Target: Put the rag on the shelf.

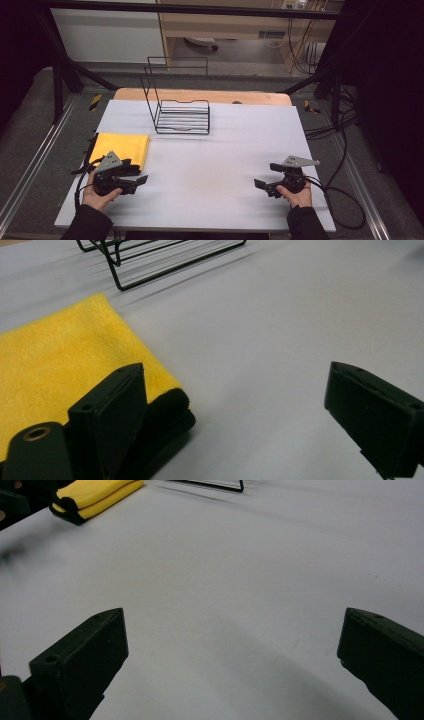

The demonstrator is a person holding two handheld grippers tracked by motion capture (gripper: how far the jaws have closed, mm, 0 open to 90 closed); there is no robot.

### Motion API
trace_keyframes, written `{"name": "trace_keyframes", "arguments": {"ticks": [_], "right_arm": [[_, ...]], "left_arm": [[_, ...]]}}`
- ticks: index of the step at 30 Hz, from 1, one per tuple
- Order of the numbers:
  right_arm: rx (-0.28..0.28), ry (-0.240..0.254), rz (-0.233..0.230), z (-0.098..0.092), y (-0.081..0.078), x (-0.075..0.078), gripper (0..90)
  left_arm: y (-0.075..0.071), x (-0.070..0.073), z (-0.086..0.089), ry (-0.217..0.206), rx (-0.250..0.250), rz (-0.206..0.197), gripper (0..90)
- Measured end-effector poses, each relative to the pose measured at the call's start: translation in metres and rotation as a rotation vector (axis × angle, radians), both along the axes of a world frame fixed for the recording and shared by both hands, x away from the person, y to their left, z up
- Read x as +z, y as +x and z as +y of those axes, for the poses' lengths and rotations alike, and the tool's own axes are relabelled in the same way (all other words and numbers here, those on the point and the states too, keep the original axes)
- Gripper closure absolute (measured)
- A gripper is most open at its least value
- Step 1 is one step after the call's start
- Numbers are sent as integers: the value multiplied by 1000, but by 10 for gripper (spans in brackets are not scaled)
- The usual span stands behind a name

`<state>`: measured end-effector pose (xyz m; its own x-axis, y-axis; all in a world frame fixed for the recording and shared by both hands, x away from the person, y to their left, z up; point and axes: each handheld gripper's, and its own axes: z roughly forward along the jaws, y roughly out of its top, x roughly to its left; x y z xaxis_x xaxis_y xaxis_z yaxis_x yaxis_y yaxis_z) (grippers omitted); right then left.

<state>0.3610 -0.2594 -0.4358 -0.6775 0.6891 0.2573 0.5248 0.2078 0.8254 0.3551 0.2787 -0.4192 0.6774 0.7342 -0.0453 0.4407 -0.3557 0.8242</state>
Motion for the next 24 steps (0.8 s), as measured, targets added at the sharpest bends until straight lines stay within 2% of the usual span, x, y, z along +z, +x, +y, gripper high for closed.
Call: {"name": "trace_keyframes", "arguments": {"ticks": [13, 24], "right_arm": [[-7, -7, 5, 1, 0, -1, 5], [-4, -27, 7, 2, 0, -2, 5]], "left_arm": [[-3, 1, 1, 11, 11, -4, 93], [2, 10, 5, 38, 62, -1, 90]]}}
